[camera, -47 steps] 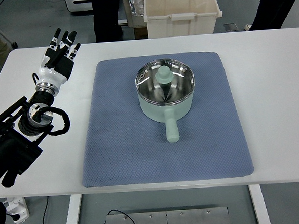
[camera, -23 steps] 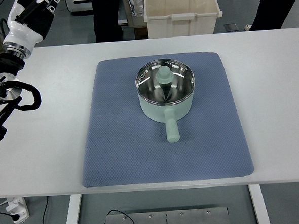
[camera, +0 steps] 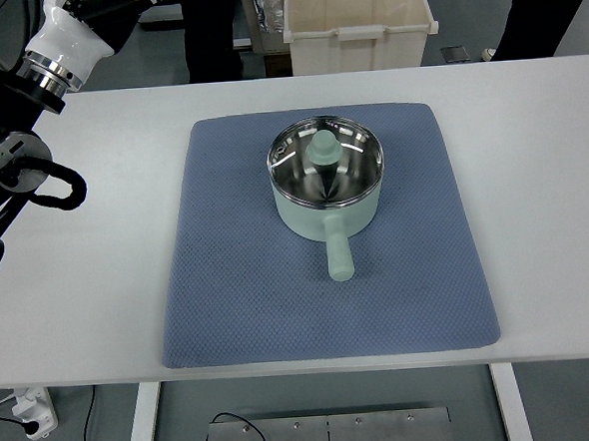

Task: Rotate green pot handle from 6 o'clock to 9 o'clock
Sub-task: 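Raise the left hand and swing it over the green saucepan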

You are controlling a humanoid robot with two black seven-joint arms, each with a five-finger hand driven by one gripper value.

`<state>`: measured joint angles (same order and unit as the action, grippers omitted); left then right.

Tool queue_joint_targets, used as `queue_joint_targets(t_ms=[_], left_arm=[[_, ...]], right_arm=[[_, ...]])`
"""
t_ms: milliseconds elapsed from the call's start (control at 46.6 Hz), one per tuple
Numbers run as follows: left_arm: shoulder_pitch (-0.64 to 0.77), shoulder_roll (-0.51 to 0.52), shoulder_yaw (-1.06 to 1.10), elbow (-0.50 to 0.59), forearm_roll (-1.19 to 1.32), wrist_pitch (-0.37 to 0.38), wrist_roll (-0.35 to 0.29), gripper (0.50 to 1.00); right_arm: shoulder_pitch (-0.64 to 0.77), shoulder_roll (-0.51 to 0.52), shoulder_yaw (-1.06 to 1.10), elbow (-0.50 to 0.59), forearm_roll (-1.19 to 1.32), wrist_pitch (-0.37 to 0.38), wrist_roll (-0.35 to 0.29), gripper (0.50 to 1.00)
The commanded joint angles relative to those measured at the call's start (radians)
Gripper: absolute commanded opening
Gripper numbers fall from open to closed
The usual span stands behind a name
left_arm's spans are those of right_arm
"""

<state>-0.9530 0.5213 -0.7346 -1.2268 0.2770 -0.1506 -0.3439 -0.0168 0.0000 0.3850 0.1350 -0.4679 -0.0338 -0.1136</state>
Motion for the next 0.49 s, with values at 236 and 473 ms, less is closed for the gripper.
queue_joint_targets(t_ms=[236,473], left_arm=[[-0.058,-0.003,0.043,-0.007,0.241,-0.052,0.000,1.000],[-0.122,-0.003,0.103,-0.045,0.343,-0.083,0.000,1.000]], right_arm=[[0.000,0.000,0.000,0.000,0.000,0.000,0.000,1.000],[0.000,0.000,0.000,0.000,0.000,0.000,0.000,1.000]])
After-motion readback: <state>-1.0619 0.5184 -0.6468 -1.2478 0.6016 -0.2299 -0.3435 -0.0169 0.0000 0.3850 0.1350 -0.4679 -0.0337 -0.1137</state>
